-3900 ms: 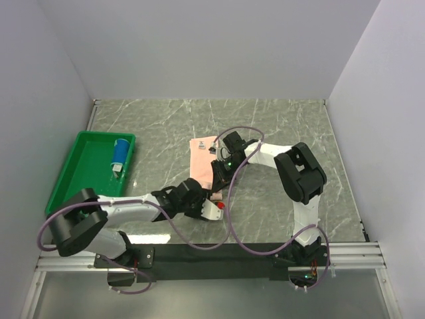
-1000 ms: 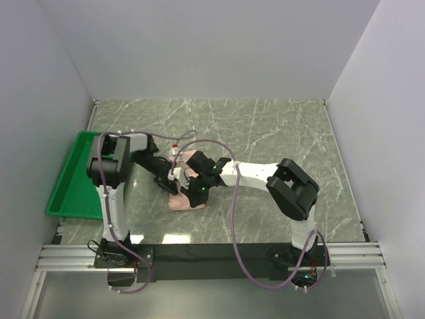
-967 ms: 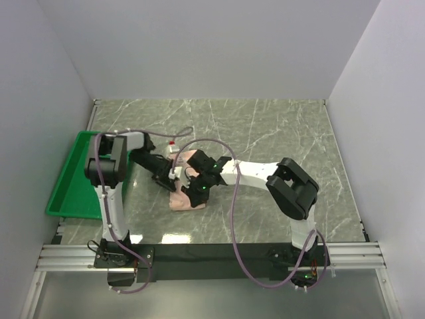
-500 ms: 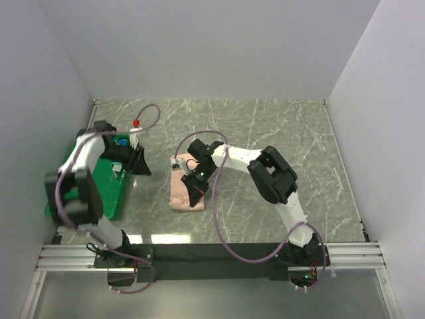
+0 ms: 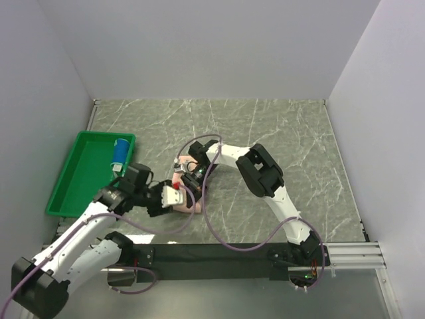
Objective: Roll the towels
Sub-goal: Roll the towel
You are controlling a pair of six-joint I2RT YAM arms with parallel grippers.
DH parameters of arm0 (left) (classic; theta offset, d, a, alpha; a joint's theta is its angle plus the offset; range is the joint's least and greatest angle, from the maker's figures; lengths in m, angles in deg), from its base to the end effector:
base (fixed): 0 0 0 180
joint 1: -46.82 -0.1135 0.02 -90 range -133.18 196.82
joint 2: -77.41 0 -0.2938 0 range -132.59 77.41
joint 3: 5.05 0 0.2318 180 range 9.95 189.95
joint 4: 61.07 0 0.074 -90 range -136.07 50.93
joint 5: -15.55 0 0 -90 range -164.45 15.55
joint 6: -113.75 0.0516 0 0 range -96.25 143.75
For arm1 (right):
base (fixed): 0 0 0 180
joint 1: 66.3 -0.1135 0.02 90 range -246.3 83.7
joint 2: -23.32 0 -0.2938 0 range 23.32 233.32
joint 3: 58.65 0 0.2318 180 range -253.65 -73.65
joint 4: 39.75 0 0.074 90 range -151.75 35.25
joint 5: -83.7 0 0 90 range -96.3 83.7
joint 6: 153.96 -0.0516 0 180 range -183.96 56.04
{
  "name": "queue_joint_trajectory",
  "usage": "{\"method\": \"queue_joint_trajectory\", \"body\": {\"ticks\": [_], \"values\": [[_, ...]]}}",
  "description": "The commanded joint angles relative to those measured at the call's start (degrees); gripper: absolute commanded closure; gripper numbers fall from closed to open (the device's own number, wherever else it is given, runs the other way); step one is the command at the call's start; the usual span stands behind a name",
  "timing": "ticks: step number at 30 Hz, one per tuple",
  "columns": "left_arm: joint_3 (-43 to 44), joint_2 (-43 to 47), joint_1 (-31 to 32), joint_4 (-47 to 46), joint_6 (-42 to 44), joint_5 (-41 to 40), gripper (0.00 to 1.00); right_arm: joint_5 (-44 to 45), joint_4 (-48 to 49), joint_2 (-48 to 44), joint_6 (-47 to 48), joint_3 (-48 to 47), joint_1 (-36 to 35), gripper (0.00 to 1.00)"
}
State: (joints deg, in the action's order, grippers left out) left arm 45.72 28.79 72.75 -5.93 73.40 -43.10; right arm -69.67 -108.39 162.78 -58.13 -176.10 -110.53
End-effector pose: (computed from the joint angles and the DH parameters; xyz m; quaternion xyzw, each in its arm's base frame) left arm 0.1038 -0.0803 0.2484 0.6272 0.6690 -0.1879 0.3517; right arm 0.2953 0.3519 0.1205 0.3573 -0.7723 -0.4944 0.1773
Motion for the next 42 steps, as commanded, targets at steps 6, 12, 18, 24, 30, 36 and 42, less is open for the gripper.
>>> {"method": "queue_joint_trajectory", "body": {"ticks": [6,12,18,24,30,36,42], "values": [[-3.4,-4.9,16.5,-13.6,-0.5,-12.7,0.42,3.9,-0.5,4.2,0.9,0.4,0.5,1.0],[-3.8,-14.5,18.3,-18.9,-2.3,-16.0,0.47,2.6,-0.2,3.8,1.5,1.6,1.5,1.0],[-7.8,-21.9,18.2,-23.0,-2.4,-21.1,0.52,2.3,-1.0,3.1,2.7,2.3,2.0,1.0],[-5.6,-22.6,17.8,-15.0,-3.3,-13.7,0.86,3.0,0.6,-1.4,2.3,4.1,4.0,0.91],[0.8,-31.0,16.5,-4.8,-2.0,-7.1,0.99,4.9,0.0,-11.6,2.9,2.2,10.7,0.54],[6.1,-37.7,12.5,0.9,-2.2,-3.3,0.99,13.0,1.1,-23.2,5.5,4.0,18.7,0.44],[18.0,-51.0,5.3,12.1,-2.6,3.2,0.99,19.0,10.1,-42.5,3.4,15.5,25.3,0.45]]}}
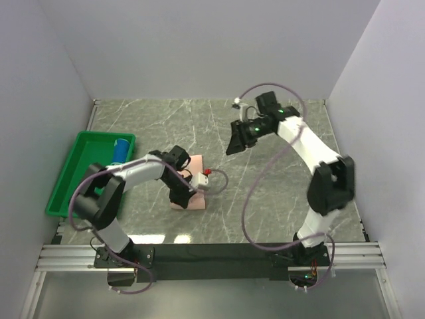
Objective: Roll the towels
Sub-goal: Roll the towel
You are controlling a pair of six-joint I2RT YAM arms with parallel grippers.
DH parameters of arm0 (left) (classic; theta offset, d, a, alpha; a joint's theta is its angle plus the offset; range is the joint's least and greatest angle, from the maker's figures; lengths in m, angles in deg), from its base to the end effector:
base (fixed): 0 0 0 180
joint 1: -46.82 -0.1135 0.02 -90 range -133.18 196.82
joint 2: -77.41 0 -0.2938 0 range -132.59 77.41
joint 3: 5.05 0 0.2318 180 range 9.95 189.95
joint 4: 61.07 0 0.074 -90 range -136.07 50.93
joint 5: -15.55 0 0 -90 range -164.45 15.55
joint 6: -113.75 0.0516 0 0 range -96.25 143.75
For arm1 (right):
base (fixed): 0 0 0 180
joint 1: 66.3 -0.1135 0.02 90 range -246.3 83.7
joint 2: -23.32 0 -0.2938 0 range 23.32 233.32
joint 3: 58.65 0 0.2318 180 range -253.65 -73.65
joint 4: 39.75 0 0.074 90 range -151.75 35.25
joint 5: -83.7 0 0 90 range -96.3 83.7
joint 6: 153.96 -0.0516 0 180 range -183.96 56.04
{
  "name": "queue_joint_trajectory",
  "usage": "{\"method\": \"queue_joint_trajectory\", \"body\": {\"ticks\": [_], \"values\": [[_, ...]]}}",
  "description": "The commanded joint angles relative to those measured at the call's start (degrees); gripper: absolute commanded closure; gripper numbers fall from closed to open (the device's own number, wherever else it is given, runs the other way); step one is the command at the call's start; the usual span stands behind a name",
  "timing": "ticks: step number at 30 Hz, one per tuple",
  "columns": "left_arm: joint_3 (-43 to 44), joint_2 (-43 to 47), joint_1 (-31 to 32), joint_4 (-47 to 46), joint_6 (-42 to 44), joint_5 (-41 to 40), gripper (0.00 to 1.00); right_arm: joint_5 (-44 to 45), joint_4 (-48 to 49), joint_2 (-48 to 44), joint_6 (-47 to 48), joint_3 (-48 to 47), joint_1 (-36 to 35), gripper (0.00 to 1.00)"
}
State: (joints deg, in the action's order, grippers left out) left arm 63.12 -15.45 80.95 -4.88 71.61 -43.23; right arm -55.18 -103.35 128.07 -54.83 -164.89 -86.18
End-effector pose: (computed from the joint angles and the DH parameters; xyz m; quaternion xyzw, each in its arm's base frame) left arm 0.2035 -0.1703 0.1935 0.6459 0.7106 -0.2572 0.1081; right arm 0.3413 0.1648 0.3082 -0.3178 0.8304 0.4203 0.1808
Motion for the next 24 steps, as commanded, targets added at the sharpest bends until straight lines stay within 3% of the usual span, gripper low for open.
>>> {"method": "queue_joint_trajectory", "body": {"ticks": [1,8,12,16,20,24], "values": [[3.7,-10.6,-4.1,12.1,-0.4,5.6,0.99,5.2,5.8,-12.2,0.1,7.4,1.3,0.45],[14.5,-24.7,-12.2,21.7,3.1,10.3,0.99,8.8,8.4,-27.9,3.4,20.1,-0.6,0.51],[18.8,-30.3,-14.4,25.2,5.1,11.8,0.99,17.5,8.7,-29.7,8.2,25.1,-12.3,0.54],[20.7,-34.6,-15.0,26.2,6.0,11.3,0.99,30.7,11.2,-22.6,11.3,23.8,-29.5,0.51],[21.5,-37.1,-15.9,26.6,6.6,10.8,0.97,39.1,17.8,-14.6,15.3,20.4,-37.6,0.47],[22.5,-37.7,-17.1,26.7,6.6,11.1,0.96,40.9,23.9,-8.2,21.0,19.6,-41.8,0.46]]}}
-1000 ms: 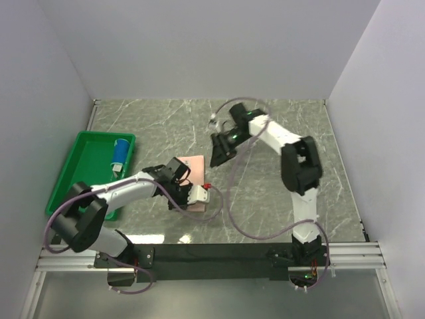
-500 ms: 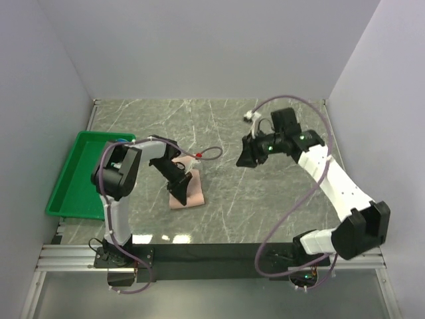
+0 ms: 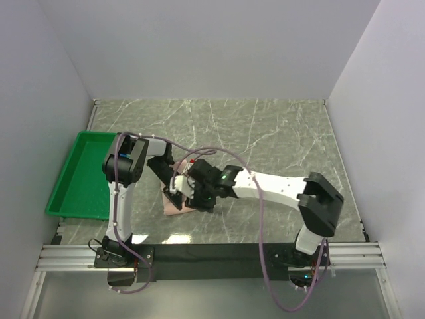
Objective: Roll the towels
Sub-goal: Roll the towel
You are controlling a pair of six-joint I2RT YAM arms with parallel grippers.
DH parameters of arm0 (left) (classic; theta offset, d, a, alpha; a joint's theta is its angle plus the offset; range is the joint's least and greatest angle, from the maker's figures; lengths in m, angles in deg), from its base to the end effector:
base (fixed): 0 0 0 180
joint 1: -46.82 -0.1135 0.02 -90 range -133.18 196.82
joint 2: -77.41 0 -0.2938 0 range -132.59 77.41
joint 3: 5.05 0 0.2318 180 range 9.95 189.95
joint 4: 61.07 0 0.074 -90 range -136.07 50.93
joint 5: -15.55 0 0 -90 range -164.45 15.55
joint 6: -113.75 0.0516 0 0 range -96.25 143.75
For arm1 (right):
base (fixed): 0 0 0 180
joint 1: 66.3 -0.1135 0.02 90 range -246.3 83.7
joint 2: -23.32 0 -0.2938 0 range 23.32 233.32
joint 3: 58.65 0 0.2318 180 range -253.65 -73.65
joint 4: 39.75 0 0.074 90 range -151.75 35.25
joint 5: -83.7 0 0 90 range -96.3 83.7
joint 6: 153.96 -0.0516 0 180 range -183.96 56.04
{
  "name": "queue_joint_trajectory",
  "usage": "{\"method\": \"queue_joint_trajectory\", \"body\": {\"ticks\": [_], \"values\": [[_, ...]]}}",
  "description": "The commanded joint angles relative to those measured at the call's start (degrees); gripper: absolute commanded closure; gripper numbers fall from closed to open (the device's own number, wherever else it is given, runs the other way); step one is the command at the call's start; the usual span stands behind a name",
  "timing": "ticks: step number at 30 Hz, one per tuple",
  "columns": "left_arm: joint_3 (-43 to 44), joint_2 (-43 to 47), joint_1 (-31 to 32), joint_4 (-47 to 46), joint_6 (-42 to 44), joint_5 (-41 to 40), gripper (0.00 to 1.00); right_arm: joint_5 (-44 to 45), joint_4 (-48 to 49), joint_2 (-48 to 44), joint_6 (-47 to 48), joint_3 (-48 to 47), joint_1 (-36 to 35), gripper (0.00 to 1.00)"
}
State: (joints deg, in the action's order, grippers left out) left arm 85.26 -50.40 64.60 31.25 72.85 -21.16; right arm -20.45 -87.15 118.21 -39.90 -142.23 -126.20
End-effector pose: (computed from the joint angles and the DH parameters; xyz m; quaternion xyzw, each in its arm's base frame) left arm 0.2891 -0.1362 0.1240 -0.3357 -0.7854 0.4882 0.1793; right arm 0.1580 0.2977 0.2548 -0.6639 0.6882 0.1952 0.2181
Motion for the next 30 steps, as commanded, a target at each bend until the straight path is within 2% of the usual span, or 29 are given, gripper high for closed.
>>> {"method": "queue_joint_trajectory", "body": {"ticks": [1,9,12,13,16,18,19,21,25,30], "values": [[0.9,-3.1,-0.9,-9.3,5.6,-11.0,0.95,6.2,8.9,2.6,6.8,-2.9,-2.3,0.46],[1.3,-2.5,-2.2,-10.5,4.6,-11.2,0.94,2.2,14.4,10.2,9.9,-2.3,-4.1,0.54],[1.2,-2.2,-2.8,-11.0,4.2,-10.6,0.92,1.6,13.1,13.7,10.7,-3.3,-4.0,0.66],[1.2,-1.9,-3.0,-11.3,4.1,-10.4,0.9,0.7,12.8,14.0,10.8,-3.2,-4.1,0.8],[0.8,-0.4,-4.0,-13.0,3.1,-10.1,0.85,-3.1,11.4,13.5,10.8,-2.4,-4.1,1.0],[0.4,1.5,-4.9,-14.6,1.3,-9.4,0.81,-5.7,7.5,14.0,11.1,-3.5,-4.1,1.0],[0.2,2.4,-5.3,-15.3,0.7,-9.0,0.7,-7.0,5.7,14.6,10.9,-4.3,-3.9,1.0],[-0.2,5.4,-6.6,-18.0,-1.2,-8.2,0.62,-11.6,-0.3,16.7,9.5,-7.1,-3.3,1.0],[0.4,9.9,-9.8,-19.7,-3.2,-4.4,0.56,-16.9,-5.9,17.3,5.7,-8.3,-1.2,1.0],[2.7,14.3,-16.6,-19.6,-5.7,0.5,0.55,-20.7,-11.9,18.9,1.8,-11.2,0.7,1.0]]}}
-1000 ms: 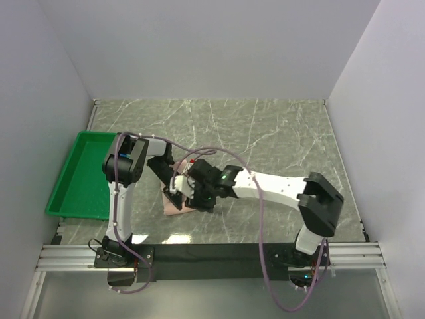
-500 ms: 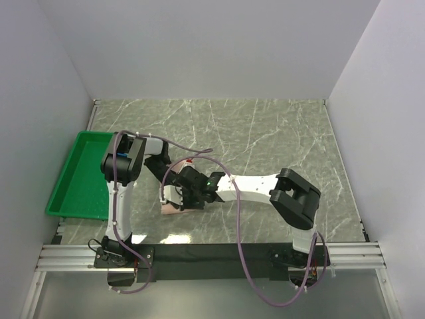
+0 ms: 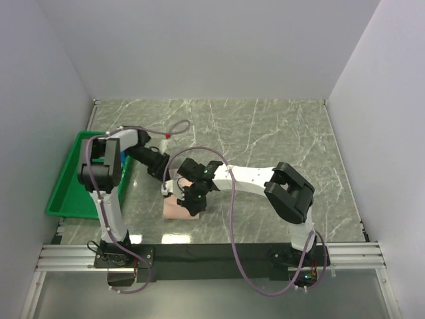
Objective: Roll the towels
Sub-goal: Roll the towel
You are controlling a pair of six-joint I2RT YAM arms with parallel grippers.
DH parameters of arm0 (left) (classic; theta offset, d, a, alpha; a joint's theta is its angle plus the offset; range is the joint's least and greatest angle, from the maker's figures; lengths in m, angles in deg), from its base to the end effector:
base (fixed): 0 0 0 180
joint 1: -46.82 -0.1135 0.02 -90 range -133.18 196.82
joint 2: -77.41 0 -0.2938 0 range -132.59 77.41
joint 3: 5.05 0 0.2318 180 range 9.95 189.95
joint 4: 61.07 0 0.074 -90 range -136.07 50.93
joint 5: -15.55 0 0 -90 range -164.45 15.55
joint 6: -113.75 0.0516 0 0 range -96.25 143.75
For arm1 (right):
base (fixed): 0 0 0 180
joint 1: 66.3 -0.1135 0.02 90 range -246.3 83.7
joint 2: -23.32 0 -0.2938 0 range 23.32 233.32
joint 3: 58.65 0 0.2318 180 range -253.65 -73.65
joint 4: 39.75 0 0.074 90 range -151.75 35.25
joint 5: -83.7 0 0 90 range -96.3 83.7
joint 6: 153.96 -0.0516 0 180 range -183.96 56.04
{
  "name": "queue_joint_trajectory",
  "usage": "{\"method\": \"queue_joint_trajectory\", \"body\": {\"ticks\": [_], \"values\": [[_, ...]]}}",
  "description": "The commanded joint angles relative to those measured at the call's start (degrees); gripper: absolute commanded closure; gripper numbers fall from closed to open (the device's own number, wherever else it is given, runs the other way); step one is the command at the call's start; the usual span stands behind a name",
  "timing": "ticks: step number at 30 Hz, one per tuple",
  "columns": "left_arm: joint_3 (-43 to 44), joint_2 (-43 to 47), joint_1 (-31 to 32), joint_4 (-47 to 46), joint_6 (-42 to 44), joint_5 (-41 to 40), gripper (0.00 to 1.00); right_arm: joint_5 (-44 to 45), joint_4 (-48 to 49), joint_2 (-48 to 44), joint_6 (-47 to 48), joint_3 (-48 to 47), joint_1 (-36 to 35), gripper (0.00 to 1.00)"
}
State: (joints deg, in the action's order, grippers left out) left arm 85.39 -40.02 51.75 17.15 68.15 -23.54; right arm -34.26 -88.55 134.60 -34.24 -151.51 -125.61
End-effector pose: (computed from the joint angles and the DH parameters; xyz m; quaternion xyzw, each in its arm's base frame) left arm 0.3293 -0.0686 0.1663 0.3218 0.8371 -0.4413 0.0314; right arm 0.1797 0.3502 0.2038 -0.7010 0.6449 0.2779 0.1248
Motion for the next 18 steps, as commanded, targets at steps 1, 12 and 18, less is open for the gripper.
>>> {"method": "queue_joint_trajectory", "body": {"ticks": [1,12,18], "values": [[3.0,4.5,-4.7,-5.0,-1.1,3.8,0.55,-7.4,-11.9,2.8,-4.2,-2.3,0.2,1.0],[-11.9,32.9,-18.5,-11.4,-0.7,6.4,0.56,-19.8,-25.6,17.7,-4.4,-17.9,4.1,1.0],[-22.9,50.8,-19.2,-5.3,14.0,1.4,0.54,-25.6,-31.4,26.9,-3.8,-24.7,7.8,1.0]]}}
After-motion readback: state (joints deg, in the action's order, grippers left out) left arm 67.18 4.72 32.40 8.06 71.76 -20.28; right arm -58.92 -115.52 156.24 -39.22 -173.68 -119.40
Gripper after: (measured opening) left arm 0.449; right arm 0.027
